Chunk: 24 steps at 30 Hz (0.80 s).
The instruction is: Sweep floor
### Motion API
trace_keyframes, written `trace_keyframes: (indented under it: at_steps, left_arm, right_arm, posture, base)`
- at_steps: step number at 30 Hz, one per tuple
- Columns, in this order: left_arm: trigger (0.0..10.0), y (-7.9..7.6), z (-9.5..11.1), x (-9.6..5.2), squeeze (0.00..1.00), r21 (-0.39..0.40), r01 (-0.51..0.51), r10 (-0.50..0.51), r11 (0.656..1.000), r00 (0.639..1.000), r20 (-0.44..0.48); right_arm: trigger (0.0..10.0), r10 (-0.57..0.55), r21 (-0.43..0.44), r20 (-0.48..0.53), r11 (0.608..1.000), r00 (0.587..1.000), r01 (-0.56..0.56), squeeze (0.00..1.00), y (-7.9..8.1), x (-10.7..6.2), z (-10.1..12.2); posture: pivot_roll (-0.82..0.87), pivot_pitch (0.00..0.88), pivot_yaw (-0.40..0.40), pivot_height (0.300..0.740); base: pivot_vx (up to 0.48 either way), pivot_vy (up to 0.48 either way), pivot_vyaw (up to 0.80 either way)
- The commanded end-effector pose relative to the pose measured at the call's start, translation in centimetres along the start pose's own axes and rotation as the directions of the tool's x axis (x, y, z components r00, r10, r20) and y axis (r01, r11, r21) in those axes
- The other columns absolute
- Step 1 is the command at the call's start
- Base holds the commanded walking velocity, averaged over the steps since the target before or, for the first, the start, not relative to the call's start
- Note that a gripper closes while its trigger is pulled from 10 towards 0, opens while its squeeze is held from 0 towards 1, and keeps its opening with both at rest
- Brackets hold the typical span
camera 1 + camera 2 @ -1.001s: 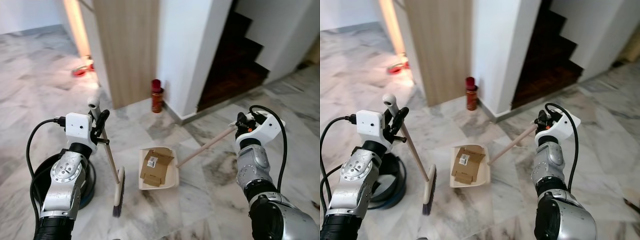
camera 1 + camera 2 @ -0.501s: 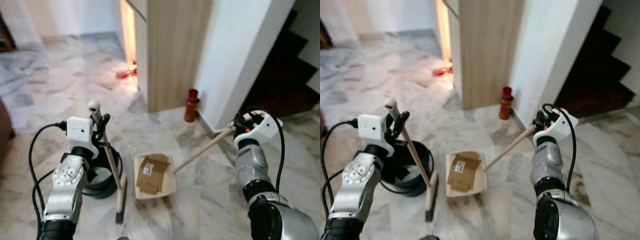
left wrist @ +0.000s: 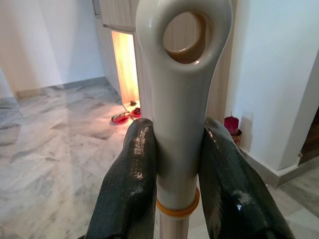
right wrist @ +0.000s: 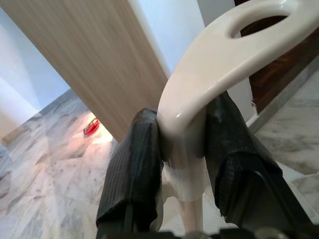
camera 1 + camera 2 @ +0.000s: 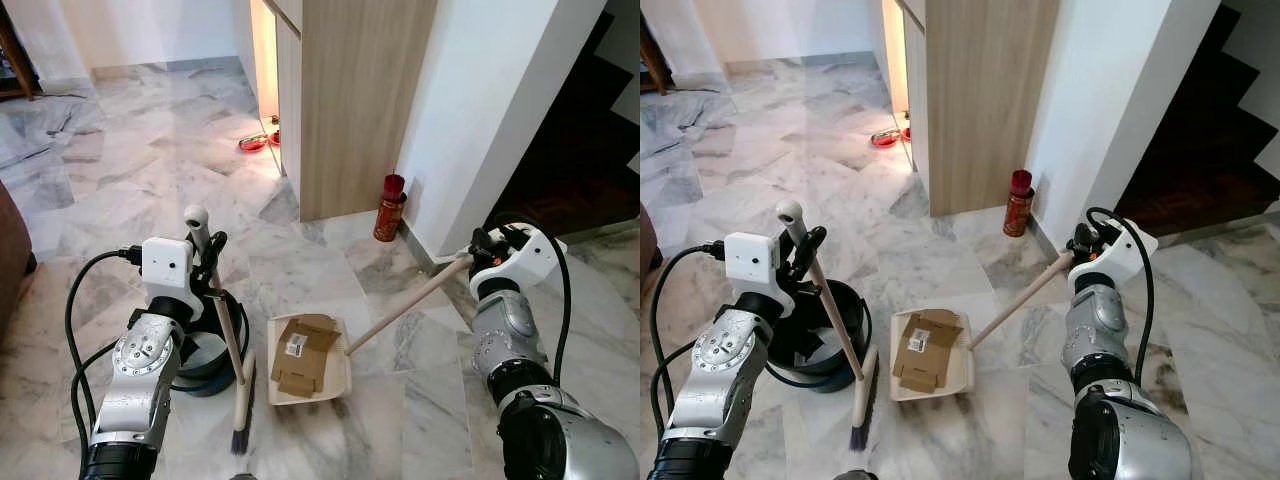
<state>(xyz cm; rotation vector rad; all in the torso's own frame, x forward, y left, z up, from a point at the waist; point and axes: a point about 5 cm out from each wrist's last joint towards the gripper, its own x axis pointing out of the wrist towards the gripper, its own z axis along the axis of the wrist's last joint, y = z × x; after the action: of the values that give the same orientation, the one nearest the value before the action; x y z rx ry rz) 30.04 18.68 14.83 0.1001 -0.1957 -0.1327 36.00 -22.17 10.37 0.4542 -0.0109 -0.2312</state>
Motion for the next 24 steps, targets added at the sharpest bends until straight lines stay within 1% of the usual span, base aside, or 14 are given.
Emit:
trace_keyframes:
  at_steps: [1,9,14,19,24]
  left_arm:
    - [10.0,-0.1,0.8,0.3,0.0,0.03,0.001,-0.002,1.0,0.999,0.048]
    - [10.0,-0.2,0.8,0.3,0.0,0.026,0.001,-0.002,1.0,0.999,0.049]
    - [10.0,-0.4,0.7,0.3,0.0,0.02,0.001,-0.002,1.0,0.999,0.052]
    - [10.0,-0.6,0.6,0.4,0.0,0.011,-0.003,0.002,1.0,0.998,0.055]
    - [10.0,-0.8,0.5,0.4,0.0,0.002,-0.005,0.004,1.0,0.998,0.058]
  right_arm:
    - [10.0,0.019,0.007,0.058,1.0,0.998,-0.02,0.0,0.5,0.6,1.5]
    - [10.0,0.023,-0.002,0.061,1.0,0.998,-0.023,0.0,0.5,0.6,1.7]
    - [10.0,0.043,-0.024,0.066,0.999,0.997,-0.041,0.0,0.8,0.7,1.9]
    - [10.0,0.066,-0.038,0.07,0.997,0.995,-0.064,0.0,1.1,0.8,2.2]
    - [10.0,0.081,-0.074,0.083,0.994,0.993,-0.075,0.0,1.1,1.0,2.8]
  posture:
    - [0.1,0.0,-0.06,0.74]
    - [0.09,0.0,-0.063,0.74]
    - [0.08,0.0,-0.068,0.74]
    - [0.07,0.0,-0.076,0.74]
    - [0.07,0.0,-0.08,0.74]
  base:
    - [0.0,0.0,0.0]
    - [0.0,0.0,0.0]
    - [0.0,0.0,0.6]
    - [0.0,0.0,0.0]
    - [0.0,0.0,0.0]
